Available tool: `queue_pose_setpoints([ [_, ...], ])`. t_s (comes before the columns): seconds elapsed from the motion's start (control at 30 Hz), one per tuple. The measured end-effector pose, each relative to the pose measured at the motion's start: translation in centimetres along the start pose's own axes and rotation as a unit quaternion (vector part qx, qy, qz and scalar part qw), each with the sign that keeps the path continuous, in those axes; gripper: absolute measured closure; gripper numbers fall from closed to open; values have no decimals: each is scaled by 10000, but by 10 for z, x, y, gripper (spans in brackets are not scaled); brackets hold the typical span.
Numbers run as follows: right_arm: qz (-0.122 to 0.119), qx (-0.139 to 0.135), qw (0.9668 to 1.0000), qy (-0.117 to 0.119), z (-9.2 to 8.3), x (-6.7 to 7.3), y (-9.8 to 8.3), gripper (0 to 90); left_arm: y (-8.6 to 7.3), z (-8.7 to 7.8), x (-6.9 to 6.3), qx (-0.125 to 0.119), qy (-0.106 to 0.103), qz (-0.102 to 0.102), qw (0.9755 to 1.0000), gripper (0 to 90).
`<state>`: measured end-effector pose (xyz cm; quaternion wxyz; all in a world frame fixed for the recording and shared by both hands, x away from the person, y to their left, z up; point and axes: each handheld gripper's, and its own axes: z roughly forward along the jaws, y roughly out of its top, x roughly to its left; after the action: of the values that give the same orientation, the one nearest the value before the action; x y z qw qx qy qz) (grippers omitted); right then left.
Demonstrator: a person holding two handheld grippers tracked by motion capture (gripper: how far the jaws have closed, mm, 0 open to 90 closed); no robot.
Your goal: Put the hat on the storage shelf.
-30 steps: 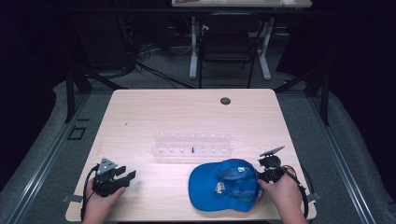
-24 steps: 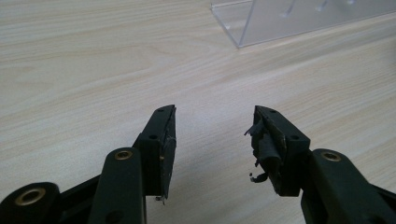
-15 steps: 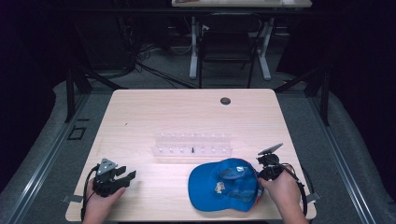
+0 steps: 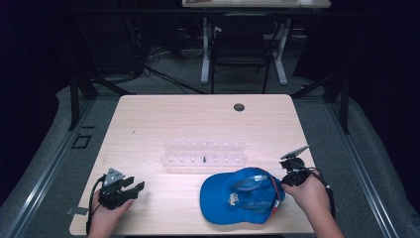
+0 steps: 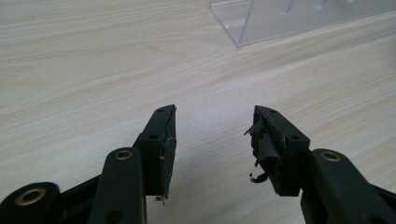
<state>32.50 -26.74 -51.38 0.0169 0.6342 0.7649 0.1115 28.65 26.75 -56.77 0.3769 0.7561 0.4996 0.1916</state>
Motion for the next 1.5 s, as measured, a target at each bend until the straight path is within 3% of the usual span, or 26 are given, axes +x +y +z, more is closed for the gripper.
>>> queue_pose_setpoints([
  [0.17,52,-82,10000,21,-14,-1,3,900,0,0,-1,0,-1,10,10000,507],
  [0.2,-32,-29,10000,-37,-19,-2,5,900,0,0,-1,12,8,14,10000,506],
  [0.43,-17,145,9999,-63,-32,-3,9,900,0,0,-1,9,8,9,10000,507],
  [0.53,125,142,9997,-128,-36,-3,9,900,0,0,-1,5,2,4,10000,506],
  [0.7,355,158,9992,72,-42,-3,10,900,0,1,-1,16,7,5,10000,506],
  [0.73,290,287,9990,195,-48,-6,12,900,0,1,-1,21,9,13,10000,506],
  [0.8,294,277,9990,207,-49,-6,12,900,0,1,-1,22,8,10,10000,506],
  [0.93,444,195,9976,485,-57,-7,13,900,-1,1,-1,26,9,3,10000,506],
  [1.13,436,297,9966,632,-63,-9,15,898,-1,1,-1,29,8,1,10000,506],
  [1.2,572,161,9958,701,-64,-7,15,897,-1,1,-1,41,6,14,10000,506],
  [1.4,491,279,9952,804,-74,-9,17,898,-1,2,-2,34,-4,4,10000,506],
  [1.47,584,251,9942,873,-76,-7,18,900,-1,2,-2,35,-9,6,10000,506],
  [1.5,489,340,9939,925,-77,-8,19,900,-1,2,-2,37,-9,8,10000,506],
])
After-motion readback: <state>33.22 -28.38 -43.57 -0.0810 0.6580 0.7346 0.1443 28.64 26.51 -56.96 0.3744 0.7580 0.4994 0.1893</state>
